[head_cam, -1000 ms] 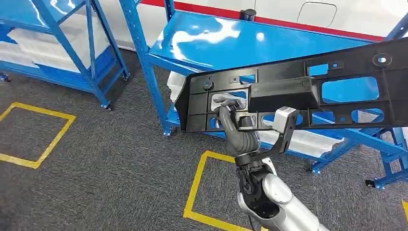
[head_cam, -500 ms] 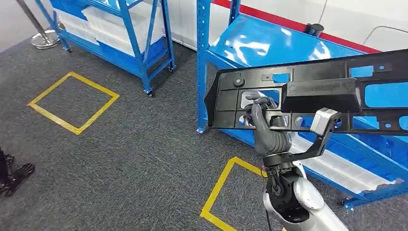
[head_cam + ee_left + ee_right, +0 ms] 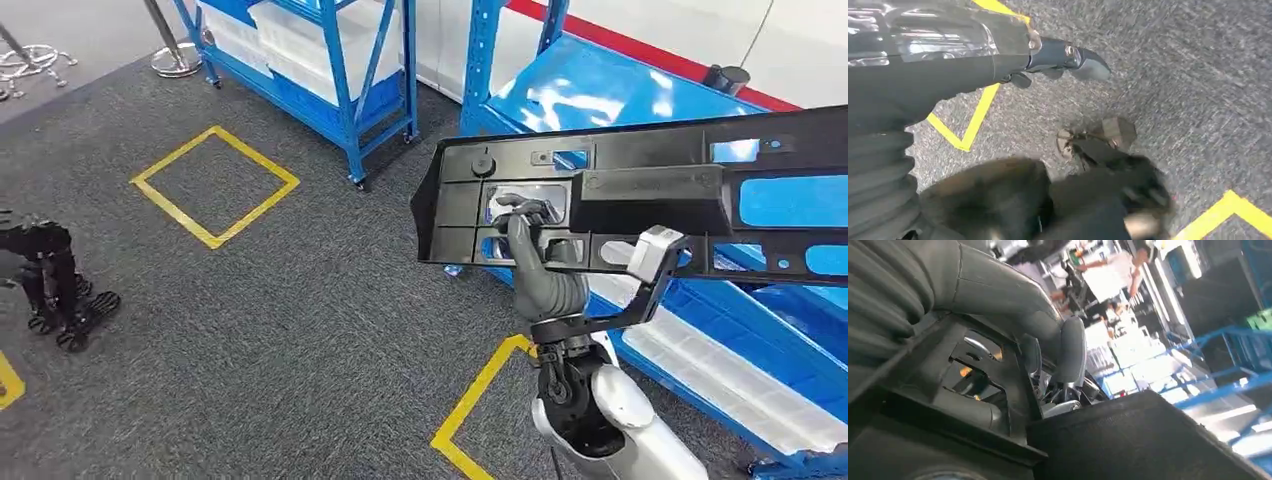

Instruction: Take the parts from the cabinet and place them on the table.

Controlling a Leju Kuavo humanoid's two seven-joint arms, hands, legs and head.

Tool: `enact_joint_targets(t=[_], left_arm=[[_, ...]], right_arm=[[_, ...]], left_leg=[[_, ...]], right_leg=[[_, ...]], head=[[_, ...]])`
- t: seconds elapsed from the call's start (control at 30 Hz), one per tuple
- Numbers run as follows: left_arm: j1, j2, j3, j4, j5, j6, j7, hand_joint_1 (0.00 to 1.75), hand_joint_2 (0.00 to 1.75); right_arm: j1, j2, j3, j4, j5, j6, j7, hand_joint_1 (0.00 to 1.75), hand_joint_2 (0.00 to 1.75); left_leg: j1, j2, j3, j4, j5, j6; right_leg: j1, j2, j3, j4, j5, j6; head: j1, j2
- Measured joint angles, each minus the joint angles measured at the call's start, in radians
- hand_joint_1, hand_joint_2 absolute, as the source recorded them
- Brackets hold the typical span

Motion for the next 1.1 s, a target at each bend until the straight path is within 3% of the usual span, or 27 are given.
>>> enact_joint_targets(t=[0.03, 0.07, 0.17, 0.2, 0.23, 0.27, 0.33, 0.37, 0.4, 0.43, 0.47, 0.5, 0.53, 0.57, 0.67, 0.7, 0.73, 0.77, 0.83, 0.87, 0.9, 0.93, 0.97, 1.0, 1.03, 1.07, 1.1], left_arm=[[-0.002, -0.008, 0.000, 0.000, -0.007, 0.000, 0.003, 0.00, 1.75], [-0.001, -0.011, 0.000, 0.000, -0.010, 0.000, 0.010, 0.00, 1.75], [0.000, -0.019, -0.001, 0.000, -0.009, 0.002, 0.016, 0.00, 1.75], [0.000, -0.022, -0.001, 0.000, -0.009, 0.003, 0.017, 0.00, 1.75], [-0.001, -0.025, -0.001, 0.000, -0.009, 0.003, 0.017, 0.00, 1.75], [-0.002, -0.025, -0.001, 0.000, -0.009, 0.003, 0.017, 0.00, 1.75], [-0.002, -0.028, -0.001, 0.000, -0.009, 0.003, 0.016, 0.00, 1.75], [-0.001, -0.029, -0.001, 0.000, -0.009, 0.003, 0.016, 0.00, 1.75], [0.000, -0.031, -0.001, 0.000, -0.009, 0.003, 0.012, 0.00, 1.75], [0.001, -0.031, -0.001, 0.000, -0.009, 0.003, 0.009, 0.00, 1.75], [0.000, -0.033, -0.001, 0.000, -0.008, 0.003, 0.008, 0.00, 1.75], [0.000, -0.035, -0.001, 0.000, -0.005, 0.003, 0.008, 0.00, 1.75], [0.000, -0.038, -0.001, 0.000, -0.005, 0.003, 0.008, 0.00, 1.75], [-0.002, -0.043, -0.001, 0.000, -0.004, 0.003, 0.008, 0.00, 1.75], [0.004, -0.057, -0.001, 0.000, -0.005, 0.003, 0.003, 0.00, 1.75], [0.004, -0.060, -0.001, 0.000, -0.005, 0.003, 0.000, 0.00, 1.75], [0.006, -0.062, -0.001, 0.000, -0.006, 0.003, -0.003, 0.00, 1.75], [0.004, -0.065, -0.002, 0.000, -0.008, 0.003, -0.003, 0.00, 1.75], [0.003, -0.070, -0.001, 0.000, -0.008, 0.003, -0.003, 0.00, 1.75], [0.003, -0.072, -0.002, 0.000, -0.006, 0.003, -0.002, 0.00, 1.75], [0.005, -0.073, -0.002, 0.000, -0.002, 0.003, 0.001, 0.00, 1.75], [0.006, -0.073, -0.002, 0.000, -0.001, 0.003, 0.005, 0.00, 1.75], [0.006, -0.073, -0.002, 0.000, 0.002, 0.003, 0.011, 0.00, 1.75], [0.006, -0.073, -0.002, 0.000, 0.006, 0.003, 0.016, 0.00, 1.75], [0.006, -0.077, -0.001, 0.000, 0.008, 0.003, 0.017, 0.00, 1.75], [0.005, -0.079, -0.001, 0.000, 0.011, 0.002, 0.019, 0.00, 1.75], [0.007, -0.082, -0.001, 0.000, 0.011, 0.001, 0.019, 0.00, 1.75]], right_arm=[[-0.010, 0.003, 0.002, 0.000, 0.001, 0.001, 0.006, 1.75, 1.75], [-0.022, 0.005, 0.006, 0.002, 0.004, 0.002, 0.015, 1.75, 1.75], [-0.035, 0.015, 0.018, 0.006, 0.010, 0.003, 0.029, 1.75, 1.75], [-0.039, 0.016, 0.021, 0.007, 0.010, 0.003, 0.031, 1.75, 1.75], [-0.042, 0.018, 0.025, 0.008, 0.011, 0.003, 0.032, 1.75, 1.75], [-0.044, 0.019, 0.028, 0.009, 0.011, 0.003, 0.032, 1.75, 1.75], [-0.043, 0.019, 0.034, 0.014, 0.011, 0.003, 0.032, 1.75, 1.75], [-0.043, 0.020, 0.037, 0.018, 0.011, 0.003, 0.032, 1.75, 1.75], [-0.043, 0.020, 0.041, 0.021, 0.011, 0.003, 0.033, 1.75, 1.75], [-0.045, 0.020, 0.043, 0.023, 0.011, 0.003, 0.034, 1.75, 1.75], [-0.047, 0.020, 0.046, 0.024, 0.011, 0.003, 0.035, 1.75, 1.75], [-0.051, 0.020, 0.048, 0.024, 0.011, 0.003, 0.036, 1.75, 1.75], [-0.056, 0.020, 0.049, 0.024, 0.011, 0.003, 0.037, 1.75, 1.75], [-0.059, 0.020, 0.049, 0.023, 0.013, 0.003, 0.039, 1.75, 1.75], [-0.072, 0.019, 0.052, 0.023, 0.020, 0.003, 0.050, 1.75, 1.75], [-0.076, 0.020, 0.054, 0.021, 0.021, 0.003, 0.050, 1.75, 1.75], [-0.080, 0.019, 0.056, 0.021, 0.021, 0.003, 0.054, 1.75, 1.75], [-0.083, 0.019, 0.056, 0.018, 0.022, 0.003, 0.055, 1.75, 1.75], [-0.082, 0.019, 0.057, 0.018, 0.025, 0.006, 0.061, 1.75, 1.75], [-0.082, 0.019, 0.061, 0.019, 0.029, 0.009, 0.068, 1.75, 1.75], [-0.082, 0.019, 0.064, 0.020, 0.030, 0.011, 0.072, 1.75, 1.75], [-0.083, 0.019, 0.066, 0.020, 0.032, 0.013, 0.075, 1.75, 1.75], [-0.087, 0.019, 0.068, 0.020, 0.032, 0.014, 0.079, 1.75, 1.75], [-0.090, 0.019, 0.071, 0.020, 0.033, 0.015, 0.079, 1.75, 1.75], [-0.094, 0.019, 0.072, 0.019, 0.034, 0.016, 0.082, 1.75, 1.75], [-0.098, 0.019, 0.073, 0.020, 0.035, 0.016, 0.084, 1.75, 1.75], [-0.102, 0.019, 0.076, 0.020, 0.035, 0.020, 0.089, 1.75, 1.75]], left_leg=[[-0.014, 0.048, 0.010, -0.020, -0.020, 0.014], [-0.016, 0.034, 0.004, -0.023, -0.014, 0.027], [-0.016, 0.001, -0.002, -0.025, -0.009, 0.044], [-0.010, -0.016, 0.002, -0.030, -0.004, 0.052], [-0.010, -0.030, 0.000, -0.030, -0.003, 0.056], [-0.011, -0.044, -0.001, -0.029, -0.001, 0.061], [-0.017, -0.074, -0.003, -0.029, 0.000, 0.065], [-0.021, -0.089, -0.003, -0.029, 0.002, 0.067], [-0.024, -0.107, -0.002, -0.029, 0.003, 0.069], [-0.027, -0.122, -0.002, -0.029, 0.003, 0.069], [-0.028, -0.138, -0.001, -0.028, 0.005, 0.069], [-0.029, -0.152, 0.001, -0.028, 0.006, 0.068], [-0.026, -0.162, 0.000, -0.029, 0.008, 0.066], [-0.030, -0.175, -0.007, -0.026, 0.011, 0.063], [-0.021, -0.204, -0.018, -0.030, 0.024, 0.045], [-0.022, -0.198, -0.022, -0.021, 0.018, 0.046], [-0.034, -0.115, -0.032, -0.004, -0.001, 0.041], [-0.029, -0.083, -0.059, 0.052, -0.041, 0.033], [-0.013, -0.081, -0.135, 0.216, -0.115, 0.021], [-0.008, -0.082, -0.163, 0.273, -0.129, 0.015], [-0.002, -0.082, -0.164, 0.278, -0.118, 0.009], [0.003, -0.080, -0.144, 0.240, -0.091, 0.004], [0.006, -0.066, -0.099, 0.162, -0.050, -0.001], [0.009, -0.036, -0.043, 0.065, -0.010, -0.005], [0.001, 0.038, -0.010, -0.004, -0.016, -0.012], [-0.002, 0.034, -0.008, -0.009, -0.012, 0.009], [-0.007, 0.022, -0.011, -0.007, -0.014, 0.022]], right_leg=[[0.009, -0.008, -0.002, 0.004, -0.005, 0.007], [0.008, -0.016, 0.000, 0.005, -0.007, 0.012], [0.006, -0.044, 0.006, 0.000, -0.008, 0.025], [0.000, -0.032, 0.005, 0.006, -0.021, 0.034], [-0.004, 0.023, -0.005, 0.040, -0.049, 0.035], [-0.005, 0.057, -0.034, 0.111, -0.092, 0.036], [-0.002, 0.079, -0.112, 0.275, -0.161, 0.035], [-0.002, 0.081, -0.134, 0.316, -0.165, 0.033], [-0.001, 0.082, -0.135, 0.308, -0.144, 0.027], [0.001, 0.086, -0.118, 0.262, -0.106, 0.020], [0.003, 0.096, -0.085, 0.181, -0.054, 0.012], [0.006, 0.118, -0.045, 0.088, -0.005, 0.003], [0.006, 0.159, -0.020, 0.038, -0.001, -0.005], [0.004, 0.161, -0.015, 0.017, -0.001, -0.006], [0.011, 0.135, -0.013, 0.012, 0.000, -0.009], [-0.001, 0.117, -0.007, -0.006, 0.011, -0.013], [0.002, 0.107, -0.002, -0.012, 0.014, -0.015], [0.004, 0.096, -0.002, -0.014, 0.016, -0.017], [0.004, 0.066, -0.003, -0.013, 0.015, -0.018], [0.003, 0.050, -0.003, -0.013, 0.014, -0.017], [0.002, 0.037, -0.003, -0.012, 0.012, -0.015], [0.000, 0.023, -0.003, -0.011, 0.010, -0.011], [-0.002, 0.011, -0.001, -0.007, 0.006, -0.005], [-0.004, -0.001, 0.000, -0.001, 0.000, 0.002], [-0.002, -0.010, 0.001, 0.006, -0.008, 0.013], [0.005, -0.017, -0.002, 0.015, -0.015, 0.020], [0.004, -0.023, 0.001, 0.012, -0.014, 0.022]], head=[[-0.001, 0.000], [0.007, 0.000], [0.005, 0.000], [0.008, 0.000], [0.011, 0.000], [0.019, 0.000], [0.034, 0.000], [0.039, 0.000], [0.040, 0.000], [0.040, 0.000], [0.040, 0.000], [0.041, 0.000], [0.041, 0.000], [0.032, 0.000], [0.039, 0.000], [0.037, 0.000], [0.031, 0.000], [0.020, 0.000], [0.018, 0.000], [0.014, 0.000], [0.010, 0.000], [0.008, 0.000], [0.007, 0.000], [0.005, 0.000], [0.002, 0.000], [-0.002, 0.000], [0.005, 0.000]])
